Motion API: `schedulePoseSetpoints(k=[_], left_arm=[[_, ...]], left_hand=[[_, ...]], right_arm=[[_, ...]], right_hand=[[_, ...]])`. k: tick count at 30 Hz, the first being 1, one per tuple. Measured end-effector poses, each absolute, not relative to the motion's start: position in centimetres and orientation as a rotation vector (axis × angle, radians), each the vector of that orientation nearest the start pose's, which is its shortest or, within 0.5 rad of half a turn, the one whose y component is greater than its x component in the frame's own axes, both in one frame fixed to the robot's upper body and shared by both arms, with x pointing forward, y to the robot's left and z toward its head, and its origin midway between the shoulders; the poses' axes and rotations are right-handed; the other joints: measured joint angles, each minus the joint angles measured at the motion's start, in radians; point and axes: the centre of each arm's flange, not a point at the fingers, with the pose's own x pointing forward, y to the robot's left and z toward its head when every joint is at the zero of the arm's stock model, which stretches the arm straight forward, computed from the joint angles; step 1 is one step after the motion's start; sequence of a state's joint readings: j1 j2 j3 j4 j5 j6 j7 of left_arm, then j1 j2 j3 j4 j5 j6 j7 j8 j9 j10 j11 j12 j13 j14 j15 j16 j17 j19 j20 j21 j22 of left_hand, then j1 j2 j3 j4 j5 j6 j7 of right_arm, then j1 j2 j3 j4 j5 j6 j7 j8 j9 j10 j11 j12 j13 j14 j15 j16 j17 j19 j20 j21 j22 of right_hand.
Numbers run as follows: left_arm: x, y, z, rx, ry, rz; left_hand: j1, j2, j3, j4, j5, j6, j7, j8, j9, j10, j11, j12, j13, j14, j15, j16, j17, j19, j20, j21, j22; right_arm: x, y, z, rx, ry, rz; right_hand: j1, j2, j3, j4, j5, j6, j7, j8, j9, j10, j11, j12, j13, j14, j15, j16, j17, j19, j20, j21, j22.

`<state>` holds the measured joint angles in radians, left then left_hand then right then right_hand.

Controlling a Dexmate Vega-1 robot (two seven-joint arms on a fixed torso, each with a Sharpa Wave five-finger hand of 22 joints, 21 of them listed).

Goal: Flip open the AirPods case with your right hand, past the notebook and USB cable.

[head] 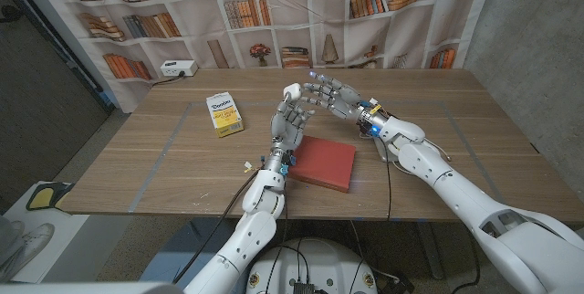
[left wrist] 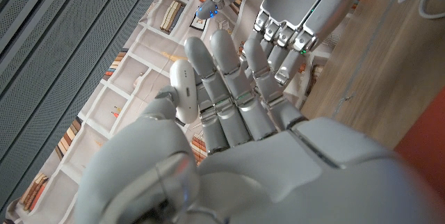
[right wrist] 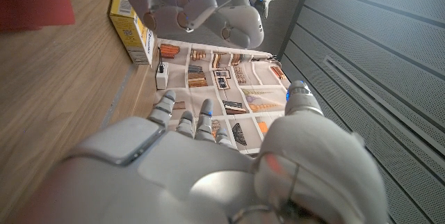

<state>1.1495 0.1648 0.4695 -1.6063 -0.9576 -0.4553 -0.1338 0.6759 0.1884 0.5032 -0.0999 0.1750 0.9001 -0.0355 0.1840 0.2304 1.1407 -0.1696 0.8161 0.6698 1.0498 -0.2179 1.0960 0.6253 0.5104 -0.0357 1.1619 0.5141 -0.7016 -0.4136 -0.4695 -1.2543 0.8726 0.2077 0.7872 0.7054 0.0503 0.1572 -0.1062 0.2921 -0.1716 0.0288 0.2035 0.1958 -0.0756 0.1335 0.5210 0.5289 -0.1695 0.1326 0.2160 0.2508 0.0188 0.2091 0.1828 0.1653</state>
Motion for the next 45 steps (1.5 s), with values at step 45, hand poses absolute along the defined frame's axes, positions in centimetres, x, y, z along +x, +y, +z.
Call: schedulePoseSetpoints(k=[45], left_arm=[[53.0,12.8,-7.9,-0.462,-0.818,-0.168]], left_hand=[[0.005,0.000,-0.004,0.004,-0.006,0.000,0.000,0.001,0.000,0.001,-0.001,-0.008,-0.012,0.000,0.000,0.014,-0.009,-0.011,0.000,0.041,-0.035]], right_arm=[[58.0,-17.5,1.8,-0.078,-0.708,0.894]], right_hand=[[0.000,0.000,0.011,-0.011,-0.022,0.000,-0.008,0.008,0.000,0.017,-0.013,-0.031,-0.038,-0.005,-0.005,0.008,-0.009,0.000,0.000,0.000,0.000]])
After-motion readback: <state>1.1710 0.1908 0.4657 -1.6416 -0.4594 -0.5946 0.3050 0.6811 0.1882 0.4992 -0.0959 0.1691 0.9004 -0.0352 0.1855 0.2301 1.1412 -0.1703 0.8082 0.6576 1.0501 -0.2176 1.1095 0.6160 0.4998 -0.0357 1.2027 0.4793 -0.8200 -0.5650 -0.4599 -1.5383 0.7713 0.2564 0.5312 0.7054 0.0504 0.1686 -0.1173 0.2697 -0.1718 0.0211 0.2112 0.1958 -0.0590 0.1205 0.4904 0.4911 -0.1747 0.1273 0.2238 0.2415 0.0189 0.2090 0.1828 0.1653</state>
